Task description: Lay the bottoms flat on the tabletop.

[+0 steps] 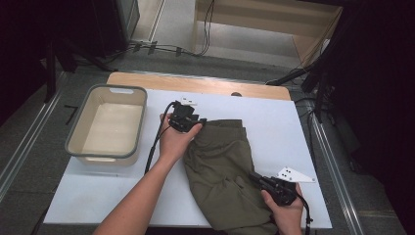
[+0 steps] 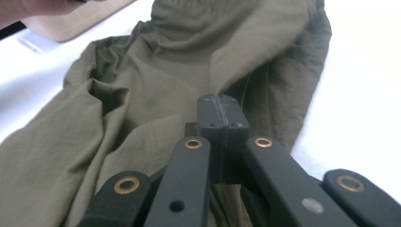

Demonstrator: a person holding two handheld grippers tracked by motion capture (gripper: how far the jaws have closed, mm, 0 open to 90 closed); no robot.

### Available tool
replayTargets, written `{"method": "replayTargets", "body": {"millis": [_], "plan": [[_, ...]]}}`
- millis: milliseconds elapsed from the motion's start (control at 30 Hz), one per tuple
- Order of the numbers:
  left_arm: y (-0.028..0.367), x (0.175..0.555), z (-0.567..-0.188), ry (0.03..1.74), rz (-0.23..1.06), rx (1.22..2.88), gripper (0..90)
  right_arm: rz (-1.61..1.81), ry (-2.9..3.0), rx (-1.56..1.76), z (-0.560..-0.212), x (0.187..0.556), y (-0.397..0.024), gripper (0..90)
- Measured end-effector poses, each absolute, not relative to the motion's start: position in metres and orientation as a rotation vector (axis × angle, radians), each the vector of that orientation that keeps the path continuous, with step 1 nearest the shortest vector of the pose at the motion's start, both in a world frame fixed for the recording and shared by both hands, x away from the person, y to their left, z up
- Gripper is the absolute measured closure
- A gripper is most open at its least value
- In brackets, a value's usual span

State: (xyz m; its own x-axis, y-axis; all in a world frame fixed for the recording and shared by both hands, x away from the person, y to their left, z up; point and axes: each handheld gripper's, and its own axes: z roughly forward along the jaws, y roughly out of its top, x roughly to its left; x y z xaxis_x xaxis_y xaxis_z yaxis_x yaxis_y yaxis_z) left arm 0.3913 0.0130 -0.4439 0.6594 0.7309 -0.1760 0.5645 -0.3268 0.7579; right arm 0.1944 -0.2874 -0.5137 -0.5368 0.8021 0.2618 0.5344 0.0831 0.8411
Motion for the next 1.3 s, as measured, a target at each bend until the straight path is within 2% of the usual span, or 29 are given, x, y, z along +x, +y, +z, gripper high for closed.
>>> {"method": "replayTargets", "body": {"millis": [33, 100, 200, 267, 500, 800, 1033, 1233, 1300], "plan": [[0.011, 0.387, -0.441, 0.985, 0.255, 2.032, 39.6, 1.436, 2.097, 1.336, -0.513, 0.194, -0.287, 88.0], [0.007, 0.378, -0.436, 0.964, 0.254, 2.027, 31.8, 1.437, 2.104, 1.332, -0.514, 0.193, -0.284, 88.0], [-0.001, 0.36, -0.428, 0.912, 0.256, 2.011, 28.6, 1.439, 2.107, 1.327, -0.514, 0.193, -0.281, 88.0], [-0.007, 0.348, -0.424, 0.891, 0.241, 1.991, 28.2, 1.443, 2.104, 1.333, -0.513, 0.192, -0.279, 88.0], [-0.05, 0.321, -0.433, 0.753, 0.184, 2.1, 27.0, 1.454, 2.105, 1.323, -0.511, 0.19, -0.273, 88.0], [-0.082, 0.316, -0.454, 0.74, 0.091, 2.151, 24.4, 1.433, 2.114, 1.298, -0.51, 0.185, -0.259, 88.0], [-0.091, 0.316, -0.467, 0.751, 0.016, 2.222, 17.4, 1.391, 2.145, 1.241, -0.51, 0.181, -0.246, 87.9], [-0.098, 0.314, -0.477, 0.78, 0.058, 2.285, 16.2, 1.383, 2.178, 1.208, -0.511, 0.181, -0.24, 87.9], [-0.097, 0.315, -0.479, 0.805, 0.088, 2.296, 22.4, 1.386, 2.187, 1.193, -0.512, 0.18, -0.239, 88.0]]}}
